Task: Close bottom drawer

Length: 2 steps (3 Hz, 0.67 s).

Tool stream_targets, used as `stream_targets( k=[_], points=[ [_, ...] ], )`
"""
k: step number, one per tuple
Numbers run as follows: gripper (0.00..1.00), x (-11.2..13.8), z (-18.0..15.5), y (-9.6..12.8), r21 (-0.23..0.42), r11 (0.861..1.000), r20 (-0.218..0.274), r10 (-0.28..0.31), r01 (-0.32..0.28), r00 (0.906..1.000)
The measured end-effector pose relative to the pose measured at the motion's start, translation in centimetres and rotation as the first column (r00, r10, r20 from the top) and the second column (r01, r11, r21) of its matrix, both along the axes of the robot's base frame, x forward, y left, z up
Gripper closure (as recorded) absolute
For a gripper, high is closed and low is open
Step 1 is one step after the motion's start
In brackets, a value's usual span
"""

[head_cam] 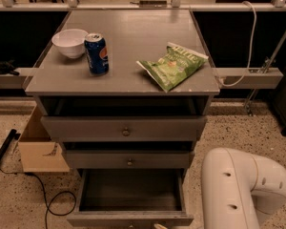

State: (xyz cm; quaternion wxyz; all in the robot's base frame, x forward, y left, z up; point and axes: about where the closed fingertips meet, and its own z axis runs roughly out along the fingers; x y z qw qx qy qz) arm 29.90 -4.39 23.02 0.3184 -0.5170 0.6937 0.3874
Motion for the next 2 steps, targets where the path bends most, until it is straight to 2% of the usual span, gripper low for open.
stream_targets(
  k=[1, 2],
  points=[
    [0.0, -0.1, 1.0, 1.3, -0.097, 0.995, 0.057, -0.013, 0.019, 0.9983],
    [0.0, 0.7, 2.4, 2.3, -0.162, 0.985, 0.109, -0.044, 0.062, 0.993]
  ],
)
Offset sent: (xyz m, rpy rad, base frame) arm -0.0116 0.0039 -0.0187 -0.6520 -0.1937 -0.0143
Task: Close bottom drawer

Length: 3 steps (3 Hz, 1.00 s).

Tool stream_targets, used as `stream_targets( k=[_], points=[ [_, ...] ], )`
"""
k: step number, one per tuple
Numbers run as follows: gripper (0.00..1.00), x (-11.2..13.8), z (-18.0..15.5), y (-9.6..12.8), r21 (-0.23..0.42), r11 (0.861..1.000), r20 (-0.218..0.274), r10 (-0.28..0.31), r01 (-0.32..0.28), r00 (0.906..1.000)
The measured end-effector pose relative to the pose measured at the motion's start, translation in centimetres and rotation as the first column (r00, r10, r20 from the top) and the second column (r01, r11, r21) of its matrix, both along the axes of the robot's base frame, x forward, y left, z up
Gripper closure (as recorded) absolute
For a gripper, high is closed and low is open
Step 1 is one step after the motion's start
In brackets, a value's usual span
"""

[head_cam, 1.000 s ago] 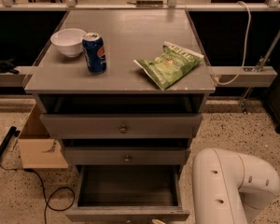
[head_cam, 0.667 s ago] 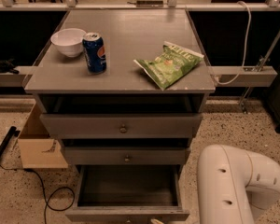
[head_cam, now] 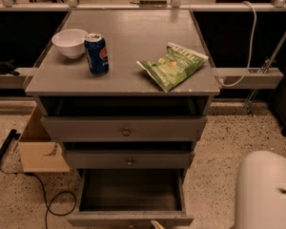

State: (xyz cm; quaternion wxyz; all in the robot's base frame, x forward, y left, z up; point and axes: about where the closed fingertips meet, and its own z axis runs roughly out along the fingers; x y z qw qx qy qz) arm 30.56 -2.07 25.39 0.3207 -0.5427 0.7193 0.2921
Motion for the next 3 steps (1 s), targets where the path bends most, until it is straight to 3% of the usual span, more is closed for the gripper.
stream_targets(
  k=[1, 2, 3],
  points=[
    [0.0, 2.4, 0.4, -1.1, -0.074, 0.995, 0.037, -0.068, 0.07, 0.997],
    [0.0, 1.3, -0.9, -2.4, -0.145, 0.988, -0.005, -0.051, 0.05, 0.9987],
    [0.0, 1.3, -0.9, -2.4, -0.145, 0.988, -0.005, -0.051, 0.049, 0.9987]
  ],
)
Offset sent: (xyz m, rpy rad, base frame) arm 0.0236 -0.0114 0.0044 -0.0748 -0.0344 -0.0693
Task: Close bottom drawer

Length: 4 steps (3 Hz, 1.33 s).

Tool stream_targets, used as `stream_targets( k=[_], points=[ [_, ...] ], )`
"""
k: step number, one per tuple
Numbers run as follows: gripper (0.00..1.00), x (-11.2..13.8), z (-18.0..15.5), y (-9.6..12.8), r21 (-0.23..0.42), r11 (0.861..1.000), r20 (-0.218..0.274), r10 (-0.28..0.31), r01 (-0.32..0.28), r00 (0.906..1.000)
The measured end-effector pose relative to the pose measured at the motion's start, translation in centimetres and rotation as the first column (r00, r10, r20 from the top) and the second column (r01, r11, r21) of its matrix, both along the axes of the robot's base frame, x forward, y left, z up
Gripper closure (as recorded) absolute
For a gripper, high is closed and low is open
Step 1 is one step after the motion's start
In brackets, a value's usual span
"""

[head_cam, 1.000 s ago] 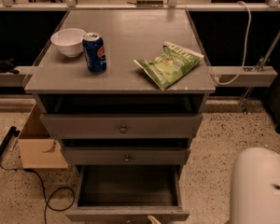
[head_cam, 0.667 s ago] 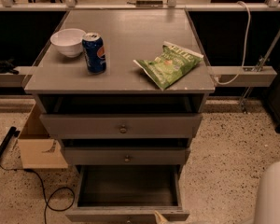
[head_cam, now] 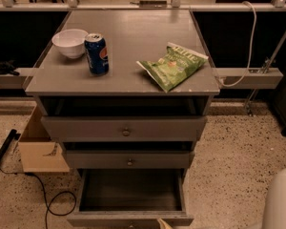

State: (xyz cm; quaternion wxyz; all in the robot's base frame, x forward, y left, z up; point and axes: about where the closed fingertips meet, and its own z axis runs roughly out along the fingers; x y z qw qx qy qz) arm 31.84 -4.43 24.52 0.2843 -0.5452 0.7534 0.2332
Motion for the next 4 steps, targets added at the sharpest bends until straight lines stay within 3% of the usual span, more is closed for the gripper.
stream_targets(
  k=[2, 3, 4],
  points=[
    [0.0, 0.2, -0.3, -0.7, -0.007, 1.0, -0.012, -0.024, 0.024, 0.9996],
    [0.0, 0.0, -1.8, 0.4, -0.016, 1.0, -0.081, -0.024, 0.023, 0.9965],
    [0.0, -2.8, -3.7, 2.2, 0.018, 1.0, -0.148, -0.014, 0.017, 0.9889]
  ],
)
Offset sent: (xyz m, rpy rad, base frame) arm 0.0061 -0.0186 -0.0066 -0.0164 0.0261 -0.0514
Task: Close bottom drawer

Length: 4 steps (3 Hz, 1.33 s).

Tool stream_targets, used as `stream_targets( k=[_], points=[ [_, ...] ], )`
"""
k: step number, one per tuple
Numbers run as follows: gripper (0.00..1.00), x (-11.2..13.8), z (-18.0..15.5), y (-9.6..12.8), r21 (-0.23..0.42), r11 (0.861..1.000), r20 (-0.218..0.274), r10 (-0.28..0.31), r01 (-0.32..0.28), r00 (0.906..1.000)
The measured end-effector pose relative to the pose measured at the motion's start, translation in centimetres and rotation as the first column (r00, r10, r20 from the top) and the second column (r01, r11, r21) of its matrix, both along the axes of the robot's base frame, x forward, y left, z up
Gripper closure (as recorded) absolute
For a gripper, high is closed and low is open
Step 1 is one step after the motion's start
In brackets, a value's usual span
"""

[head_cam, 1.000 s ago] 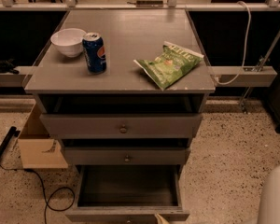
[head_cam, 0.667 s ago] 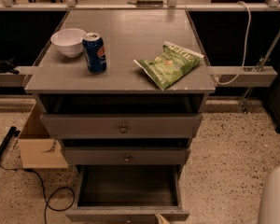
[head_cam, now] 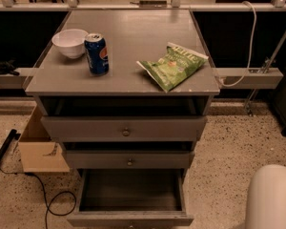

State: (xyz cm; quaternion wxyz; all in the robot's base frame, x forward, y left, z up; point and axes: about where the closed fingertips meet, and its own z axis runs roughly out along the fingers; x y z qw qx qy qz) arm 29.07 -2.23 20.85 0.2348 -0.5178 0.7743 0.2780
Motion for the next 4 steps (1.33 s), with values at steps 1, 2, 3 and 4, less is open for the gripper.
stream_targets(
  k=[1, 2, 3, 4],
  points=[
    [0.0, 0.4, -0.2, -0.1, -0.007, 1.0, -0.006, -0.005, 0.005, 1.0],
    [0.0, 2.6, -0.7, -1.0, -0.049, 0.999, 0.002, -0.013, 0.014, 0.9999],
    [0.0, 2.6, -0.8, -1.0, -0.049, 0.999, -0.001, -0.017, 0.017, 0.9999],
    [0.17, 2.6, -0.8, -1.0, -0.049, 0.999, -0.001, -0.017, 0.017, 0.9999]
  ],
)
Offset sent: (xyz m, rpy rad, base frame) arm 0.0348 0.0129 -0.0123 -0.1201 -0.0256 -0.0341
